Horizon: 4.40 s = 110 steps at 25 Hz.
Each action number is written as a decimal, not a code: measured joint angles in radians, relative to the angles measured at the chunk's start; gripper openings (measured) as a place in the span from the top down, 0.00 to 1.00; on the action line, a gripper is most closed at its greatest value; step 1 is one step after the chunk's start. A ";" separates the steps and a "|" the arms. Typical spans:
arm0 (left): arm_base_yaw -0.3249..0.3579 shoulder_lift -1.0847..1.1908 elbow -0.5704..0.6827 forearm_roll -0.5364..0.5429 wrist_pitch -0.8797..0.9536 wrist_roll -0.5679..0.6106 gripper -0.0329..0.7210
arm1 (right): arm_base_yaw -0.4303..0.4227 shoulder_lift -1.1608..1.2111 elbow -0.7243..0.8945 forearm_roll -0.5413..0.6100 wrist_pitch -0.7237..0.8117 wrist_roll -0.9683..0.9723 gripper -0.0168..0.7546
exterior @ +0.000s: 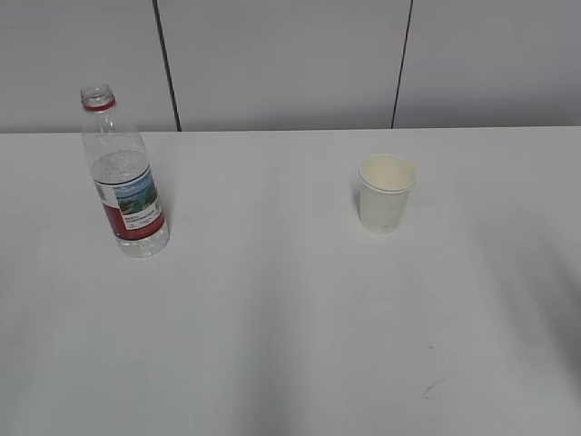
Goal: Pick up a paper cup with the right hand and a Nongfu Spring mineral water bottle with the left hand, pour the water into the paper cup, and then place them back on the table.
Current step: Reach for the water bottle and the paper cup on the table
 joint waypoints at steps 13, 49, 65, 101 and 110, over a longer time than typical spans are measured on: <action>0.000 0.000 0.000 0.000 0.000 0.000 0.26 | 0.000 0.424 0.044 -0.131 -0.440 0.114 0.21; 0.000 0.000 0.000 0.000 0.000 0.000 0.26 | 0.000 1.204 -0.176 -0.418 -0.994 0.124 0.13; 0.000 0.000 0.000 0.000 0.000 0.000 0.26 | 0.002 1.427 -0.357 -0.469 -1.019 0.120 0.13; 0.000 0.000 0.000 -0.001 0.000 0.000 0.26 | 0.085 1.622 -0.626 -0.453 -1.040 0.173 0.13; 0.000 0.000 0.000 -0.001 0.000 0.000 0.26 | 0.085 1.684 -0.706 -0.440 -1.025 0.180 0.13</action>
